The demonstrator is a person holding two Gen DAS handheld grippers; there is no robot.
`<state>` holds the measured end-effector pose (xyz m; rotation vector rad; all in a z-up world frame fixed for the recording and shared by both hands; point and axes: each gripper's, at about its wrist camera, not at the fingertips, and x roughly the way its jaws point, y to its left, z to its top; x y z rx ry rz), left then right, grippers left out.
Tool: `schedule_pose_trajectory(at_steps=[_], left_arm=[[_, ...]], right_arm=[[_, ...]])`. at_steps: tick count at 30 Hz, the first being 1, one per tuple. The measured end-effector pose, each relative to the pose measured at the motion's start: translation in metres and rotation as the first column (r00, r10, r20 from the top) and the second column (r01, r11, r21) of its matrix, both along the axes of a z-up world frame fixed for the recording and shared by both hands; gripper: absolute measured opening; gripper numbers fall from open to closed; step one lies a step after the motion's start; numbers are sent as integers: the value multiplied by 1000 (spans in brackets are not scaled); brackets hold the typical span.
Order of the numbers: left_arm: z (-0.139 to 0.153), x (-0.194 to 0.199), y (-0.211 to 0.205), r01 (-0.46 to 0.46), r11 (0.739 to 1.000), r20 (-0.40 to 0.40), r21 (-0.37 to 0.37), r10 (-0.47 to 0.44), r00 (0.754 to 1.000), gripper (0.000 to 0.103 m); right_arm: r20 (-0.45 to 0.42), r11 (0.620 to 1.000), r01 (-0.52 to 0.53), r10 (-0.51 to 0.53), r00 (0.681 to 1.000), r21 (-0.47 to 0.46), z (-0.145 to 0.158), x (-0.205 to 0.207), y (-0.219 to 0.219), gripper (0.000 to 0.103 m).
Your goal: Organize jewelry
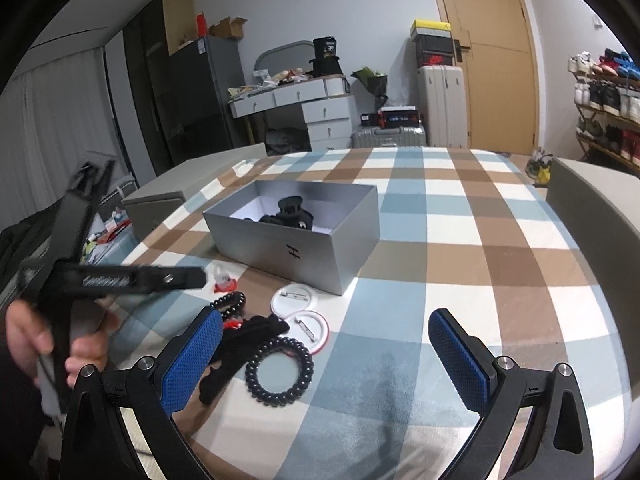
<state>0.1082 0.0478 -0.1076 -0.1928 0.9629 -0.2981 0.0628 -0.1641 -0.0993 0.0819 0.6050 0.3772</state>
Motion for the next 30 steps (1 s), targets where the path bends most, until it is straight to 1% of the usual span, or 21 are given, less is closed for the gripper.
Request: schedule_pose_trajectory(at_steps=[2, 3, 5, 7, 8, 9, 10, 12, 14, 15, 18, 21, 26, 30], left_arm=[[-4, 5, 1, 16, 999, -18, -41, -17, 1000, 95], [-5, 5, 1, 20, 998, -22, -55, -21, 1000, 93], [-4, 3, 0, 27, 998, -17, -58, -28, 999, 84], [-2, 3, -2, 51, 997, -18, -55, -52, 998, 68], [-2, 2, -3, 58, 997, -19, -54, -59, 998, 64], [-2, 2, -3, 64, 997, -20, -53, -65, 998, 55], [-1, 1, -4, 74, 996, -20, -48, -75, 997, 39], [-3, -1, -5, 94, 995, -31, -40, -95, 995, 20], [-1, -3, -6, 103, 994, -12, -25, -104, 995, 17], [2, -4, -7, 113, 993, -3, -22, -113, 994, 12], [7, -8, -8, 122, 992, 12, -12, -122, 993, 12], [9, -4, -6, 125, 992, 24, -18, -125, 992, 12], [13, -10, 5, 103, 994, 36, -29, -102, 994, 12], [18, -21, 16, 82, 996, 60, -27, -81, 995, 12]], right_arm=[[-12, 1000, -1, 1, 1000, 7, -2, 2, -2, 103], [-15, 1000, 1, -1, 1000, 8, -3, 2, -3, 103], [-22, 1000, 6, -6, 1000, 11, -5, 3, -5, 103], [-32, 1000, 8, -8, 999, 20, -6, 4, -6, 103], [-37, 1000, 8, -8, 999, 25, -7, 5, -7, 103], [-41, 1000, 8, -7, 999, 29, -7, 5, -7, 103], [-43, 999, 8, -7, 999, 32, -7, 5, -7, 103], [-42, 999, 5, -4, 999, 34, -7, 5, -6, 103], [-37, 999, 0, 2, 999, 34, -6, 4, -5, 103], [-36, 999, -4, 5, 999, 34, -5, 4, -4, 103], [-30, 999, -17, 18, 999, 34, -2, 1, -3, 103], [-40, 997, -56, 58, 998, 51, 2, 1, 0, 103], [-44, 992, -108, 111, 993, 65, 10, 3, 10, 103], [-75, 983, -178, 182, 981, 55, 11, 10, 27, 103]])
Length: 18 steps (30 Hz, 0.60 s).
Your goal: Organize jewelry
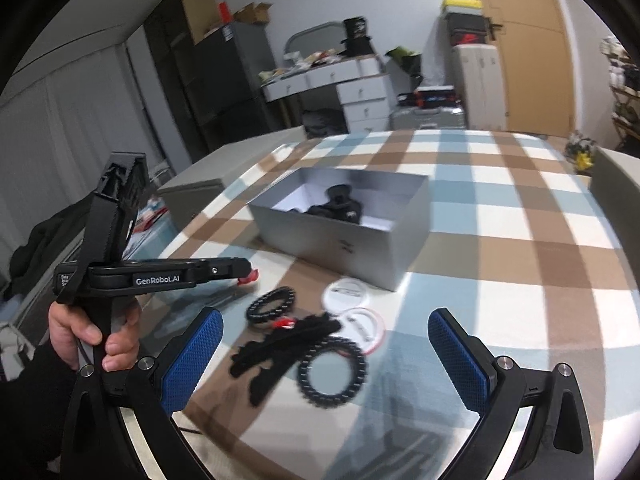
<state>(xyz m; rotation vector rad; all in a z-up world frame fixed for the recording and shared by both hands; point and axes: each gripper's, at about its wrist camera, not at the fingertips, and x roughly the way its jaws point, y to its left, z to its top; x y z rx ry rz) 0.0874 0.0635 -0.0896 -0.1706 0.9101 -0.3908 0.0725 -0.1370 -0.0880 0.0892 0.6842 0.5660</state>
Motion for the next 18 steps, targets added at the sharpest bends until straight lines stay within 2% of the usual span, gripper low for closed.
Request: schedule_pose_trajectory(at_steps=[3, 8, 10, 12, 14, 16, 18], left_arm=[[3, -9, 7, -12, 1000, 16, 10, 12, 1000, 12], [7, -21, 14, -27, 1000, 44, 11, 27, 999, 12], [8, -23, 16, -29, 999, 53, 14, 29, 998, 12], [8, -25, 18, -37, 999, 62, 16, 36, 997, 12], [7, -26, 21, -45, 999, 63, 8, 44, 997, 12], [5, -26, 24, -53, 999, 60, -8, 53, 997, 12], [4, -26, 26, -55, 998, 58, -21, 56, 997, 12]], right_arm=[[-13, 995, -78, 77, 997, -56, -2, 4, 21, 95], [-36, 974, -147, 143, 989, -173, -9, 13, 53, 82], [-58, 960, -170, 161, 985, -221, -13, 18, 62, 69], [-87, 943, -202, 185, 979, -264, -16, 24, 69, 49], [-110, 921, -227, 202, 973, -316, -18, 29, 76, 42], [-138, 894, -258, 222, 965, -366, -20, 33, 82, 41], [-164, 867, -283, 235, 958, -411, -23, 35, 86, 34]])
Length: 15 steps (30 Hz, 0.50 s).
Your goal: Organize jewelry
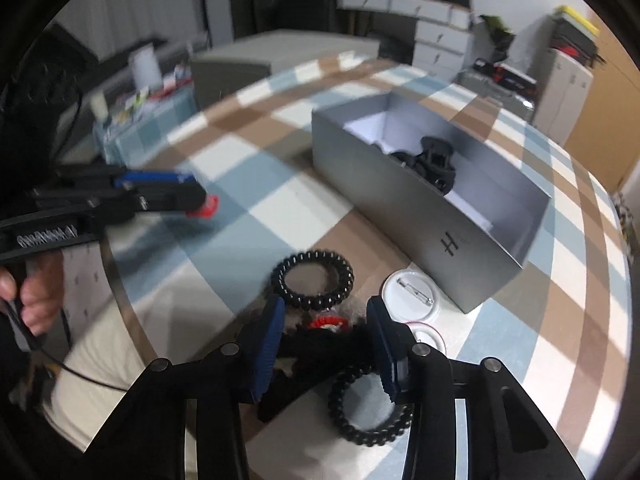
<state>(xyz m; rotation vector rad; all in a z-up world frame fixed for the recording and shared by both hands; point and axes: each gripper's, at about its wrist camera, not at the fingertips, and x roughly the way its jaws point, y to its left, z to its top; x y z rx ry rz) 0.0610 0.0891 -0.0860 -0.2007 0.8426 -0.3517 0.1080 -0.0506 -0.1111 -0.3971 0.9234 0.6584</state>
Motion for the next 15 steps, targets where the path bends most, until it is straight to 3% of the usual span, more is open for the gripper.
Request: schedule_pose_trajectory(at_steps=[8, 15], left_arm=[[-1, -5, 6, -2, 1000, 2, -14, 2, 1000, 12], [-3, -9, 7, -2, 1000, -7, -12, 2, 1000, 12]], right_arm=[[-66, 997, -34, 30, 997, -64, -4, 8, 10, 31], [-43, 998, -34, 32, 999, -50, -1, 0, 7, 30]])
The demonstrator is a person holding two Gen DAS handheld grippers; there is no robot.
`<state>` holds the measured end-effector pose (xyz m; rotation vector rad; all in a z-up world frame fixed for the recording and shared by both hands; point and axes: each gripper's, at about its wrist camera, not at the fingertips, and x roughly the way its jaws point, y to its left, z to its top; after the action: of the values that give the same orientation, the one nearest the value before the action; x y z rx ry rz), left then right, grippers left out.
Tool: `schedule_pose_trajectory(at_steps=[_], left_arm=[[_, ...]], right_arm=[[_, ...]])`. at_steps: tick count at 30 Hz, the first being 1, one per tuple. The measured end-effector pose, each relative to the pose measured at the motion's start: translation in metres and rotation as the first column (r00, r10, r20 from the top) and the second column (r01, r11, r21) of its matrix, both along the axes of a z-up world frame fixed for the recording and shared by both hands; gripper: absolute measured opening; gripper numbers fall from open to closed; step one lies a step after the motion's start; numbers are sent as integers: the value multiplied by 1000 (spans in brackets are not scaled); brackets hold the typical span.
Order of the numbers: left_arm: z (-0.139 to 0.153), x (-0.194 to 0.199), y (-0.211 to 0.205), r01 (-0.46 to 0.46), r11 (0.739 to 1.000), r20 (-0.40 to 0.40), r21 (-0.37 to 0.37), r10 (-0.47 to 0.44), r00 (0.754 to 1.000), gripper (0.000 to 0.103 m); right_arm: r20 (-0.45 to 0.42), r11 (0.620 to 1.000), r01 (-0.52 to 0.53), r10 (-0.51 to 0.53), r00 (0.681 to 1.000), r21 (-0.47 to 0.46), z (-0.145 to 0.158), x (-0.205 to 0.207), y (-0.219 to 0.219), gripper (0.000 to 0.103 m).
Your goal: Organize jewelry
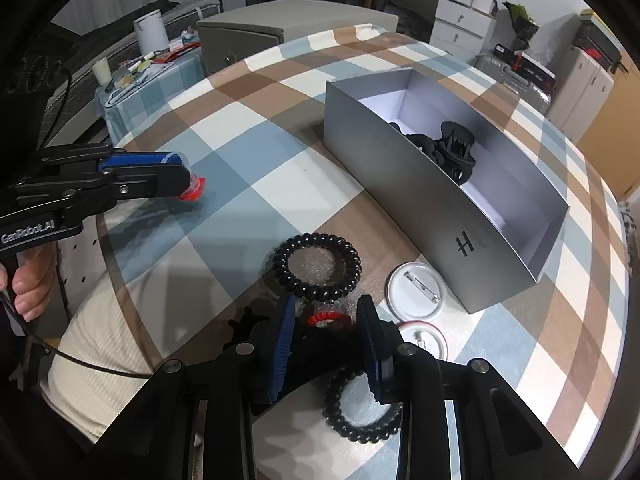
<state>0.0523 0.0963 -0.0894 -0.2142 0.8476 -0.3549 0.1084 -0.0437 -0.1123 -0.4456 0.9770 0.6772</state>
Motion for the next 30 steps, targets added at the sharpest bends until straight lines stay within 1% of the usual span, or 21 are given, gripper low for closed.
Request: schedule_pose_trajectory(at_steps=[5, 8, 13, 18, 22, 23, 24, 25, 26, 30], left_arm=[[1, 1, -1, 2, 1000, -3, 4, -2, 1000, 12], [1, 0, -3, 10, 1000, -4, 13, -10, 1000, 12], [-2, 1, -6, 12, 1000, -12, 23, -11, 1000, 12], [-4, 1, -7, 9, 1000, -26, 28, -8, 1000, 12], [-4, -1, -5, 8, 999, -27, 33, -7, 1000, 12], [-5, -1, -5, 9, 999, -30, 33, -8, 1000, 12], [-6, -1, -4, 8, 999, -34, 34, -7, 999, 12], [-6, -1, -4, 5, 999, -37, 35, -4, 999, 12], [-8, -1, -3, 4, 999, -41, 33, -3, 999, 12], [-9, -1, -1, -4, 1000, -49, 27, 6, 999, 12]], right_arm=[[11, 1000, 1, -1, 1000, 18, 3, -3, -3, 30], [-1, 1000, -5, 5, 1000, 27, 4, -3, -4, 30], [-13, 998, -49, 48, 999, -43, -1, -2, 3, 31], [-10, 985, -110, 109, 994, -136, -6, 3, 21, 32], [-21, 976, -139, 137, 990, -165, -11, 5, 29, 32], [-20, 975, -142, 140, 990, -171, -12, 6, 30, 30], [-10, 975, -142, 142, 990, -173, -12, 6, 31, 25], [-8, 975, -143, 143, 990, -172, -12, 6, 31, 24], [-8, 975, -145, 146, 989, -169, -11, 6, 30, 17], [14, 983, -123, 126, 992, -136, -6, 7, 25, 17]])
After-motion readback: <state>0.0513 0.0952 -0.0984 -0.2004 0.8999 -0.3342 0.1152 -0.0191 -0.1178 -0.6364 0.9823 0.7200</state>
